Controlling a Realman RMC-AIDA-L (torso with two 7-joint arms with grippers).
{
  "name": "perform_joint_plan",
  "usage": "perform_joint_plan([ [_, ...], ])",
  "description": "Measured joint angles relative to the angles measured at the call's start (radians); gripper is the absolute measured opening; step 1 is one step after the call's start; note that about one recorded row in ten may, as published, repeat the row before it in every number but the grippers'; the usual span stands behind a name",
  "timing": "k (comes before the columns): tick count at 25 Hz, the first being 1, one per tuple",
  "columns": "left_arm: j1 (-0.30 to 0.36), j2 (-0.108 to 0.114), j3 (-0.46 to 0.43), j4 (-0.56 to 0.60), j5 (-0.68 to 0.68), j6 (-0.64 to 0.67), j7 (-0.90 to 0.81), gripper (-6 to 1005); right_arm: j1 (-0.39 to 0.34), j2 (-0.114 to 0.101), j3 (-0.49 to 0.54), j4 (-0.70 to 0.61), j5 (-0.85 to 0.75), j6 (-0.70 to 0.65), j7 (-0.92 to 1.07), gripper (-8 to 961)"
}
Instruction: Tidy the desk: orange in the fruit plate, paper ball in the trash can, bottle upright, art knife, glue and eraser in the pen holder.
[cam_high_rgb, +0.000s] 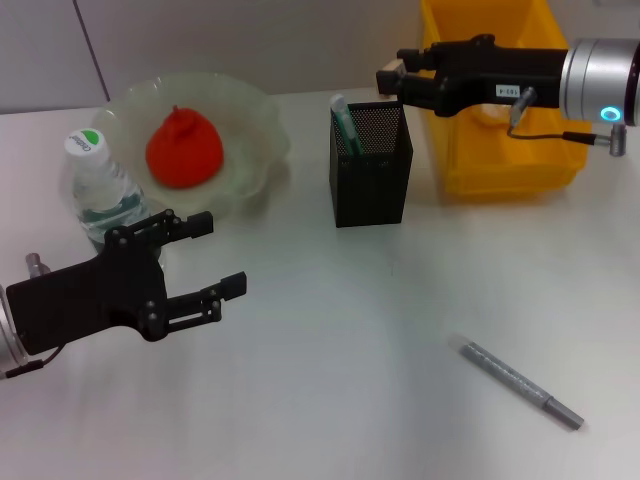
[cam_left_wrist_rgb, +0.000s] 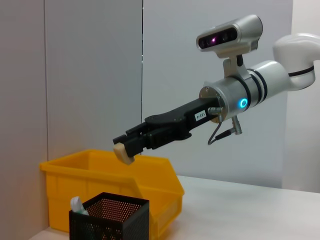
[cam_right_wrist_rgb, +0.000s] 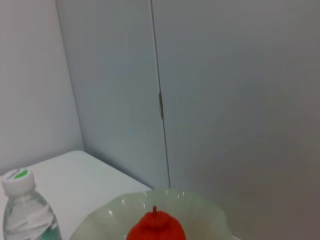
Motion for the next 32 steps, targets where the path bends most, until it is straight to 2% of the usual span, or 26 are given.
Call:
perform_joint_plan([
  [16, 0.01, 0.001, 0.0, 0.0, 0.002, 0.016, 0.009, 802, 0.011, 0.001, -0.013, 0.091, -0.007, 0.06, -0.09, 399],
  [25, 0.012, 0.004, -0.002, -0.004, 0.001, 0.022, 0.009, 802, 0.011, 0.002, -0.085, 0.111, -0.008, 0.112, -0.098, 398],
  [32, 0.017, 0.005, -0.008, -0.005, 0.0, 0.028, 0.009, 802, 0.012, 0.002, -0.094, 0.112, -0.002, 0.124, -0.095, 398],
])
